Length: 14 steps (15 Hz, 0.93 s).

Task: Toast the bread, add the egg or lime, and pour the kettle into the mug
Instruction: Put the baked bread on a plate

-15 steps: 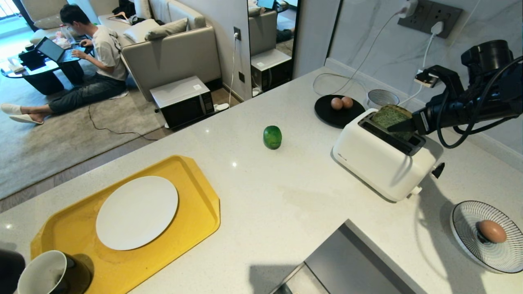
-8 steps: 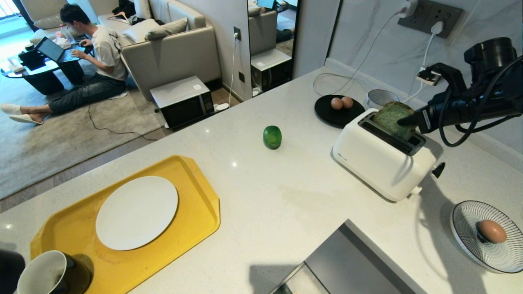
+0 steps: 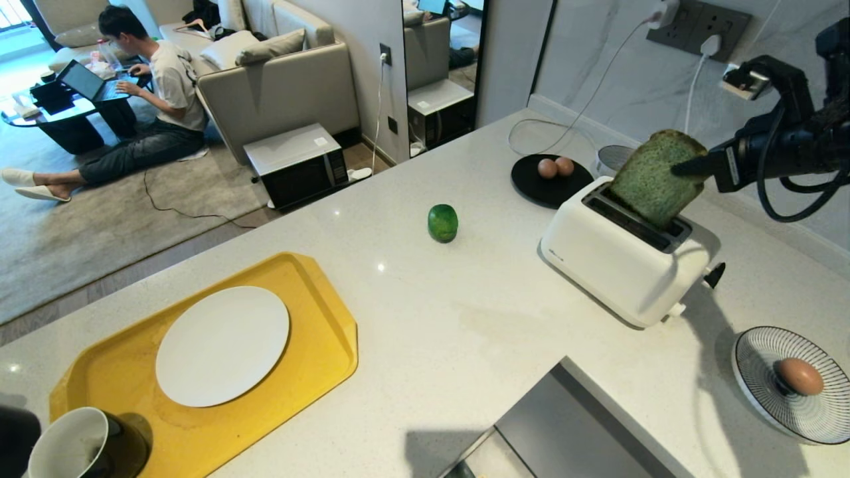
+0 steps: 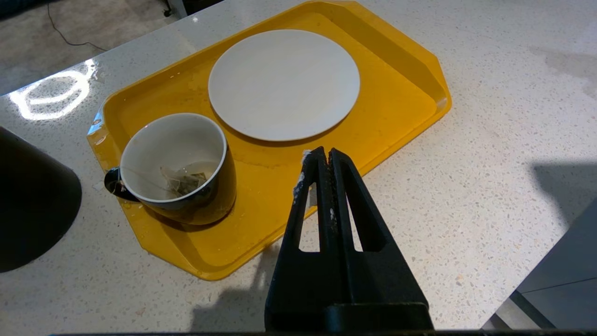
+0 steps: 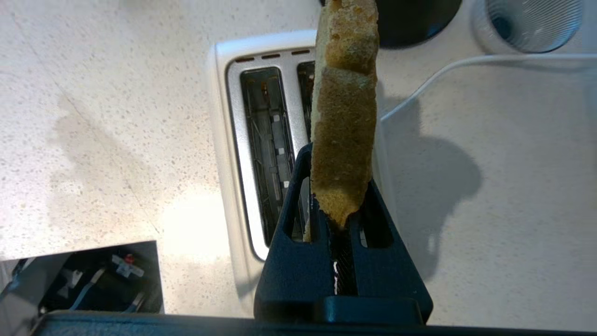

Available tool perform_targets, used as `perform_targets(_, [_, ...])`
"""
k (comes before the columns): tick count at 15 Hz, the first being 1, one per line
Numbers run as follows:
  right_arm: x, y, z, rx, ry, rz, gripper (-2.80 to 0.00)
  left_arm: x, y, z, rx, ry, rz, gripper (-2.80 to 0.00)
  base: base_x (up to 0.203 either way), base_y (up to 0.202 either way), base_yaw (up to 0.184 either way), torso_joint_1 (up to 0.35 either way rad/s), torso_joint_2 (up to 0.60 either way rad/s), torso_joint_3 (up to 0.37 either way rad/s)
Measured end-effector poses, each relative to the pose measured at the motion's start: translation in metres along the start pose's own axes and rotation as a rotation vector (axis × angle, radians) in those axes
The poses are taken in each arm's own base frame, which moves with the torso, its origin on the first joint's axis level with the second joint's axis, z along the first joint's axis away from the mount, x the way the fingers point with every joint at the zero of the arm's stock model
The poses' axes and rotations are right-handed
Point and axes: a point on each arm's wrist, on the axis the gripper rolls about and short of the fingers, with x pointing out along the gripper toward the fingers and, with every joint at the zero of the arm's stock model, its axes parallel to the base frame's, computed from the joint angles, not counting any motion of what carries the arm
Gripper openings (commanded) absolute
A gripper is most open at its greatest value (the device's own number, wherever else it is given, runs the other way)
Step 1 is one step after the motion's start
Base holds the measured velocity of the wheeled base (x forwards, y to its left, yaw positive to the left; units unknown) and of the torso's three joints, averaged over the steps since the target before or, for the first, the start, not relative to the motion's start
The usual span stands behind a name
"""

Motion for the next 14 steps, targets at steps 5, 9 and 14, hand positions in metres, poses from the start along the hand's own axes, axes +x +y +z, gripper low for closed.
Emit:
perform_targets(5, [-0.065, 0.012, 0.008, -0.021, -0.073, -0.07, -2.8, 0.0, 0.0, 0.0, 0.0, 0.0, 0.0, -2.8, 0.0, 0.0, 0.0, 0.0, 0.0, 0.0])
perform_targets(9, [-0.099, 0.021, 0.012, -0.043, -0.114, -0.138, -2.8, 0.0, 0.0, 0.0, 0.0, 0.0, 0.0, -2.8, 0.0, 0.0, 0.0, 0.0, 0.0, 0.0])
perform_targets(14, [-0.119, 0.028, 0.014, -0.056, -0.134, -0.18, -2.8, 0.0, 0.0, 0.0, 0.0, 0.0, -0.001, -2.8, 0.0, 0.0, 0.0, 0.0, 0.0, 0.0])
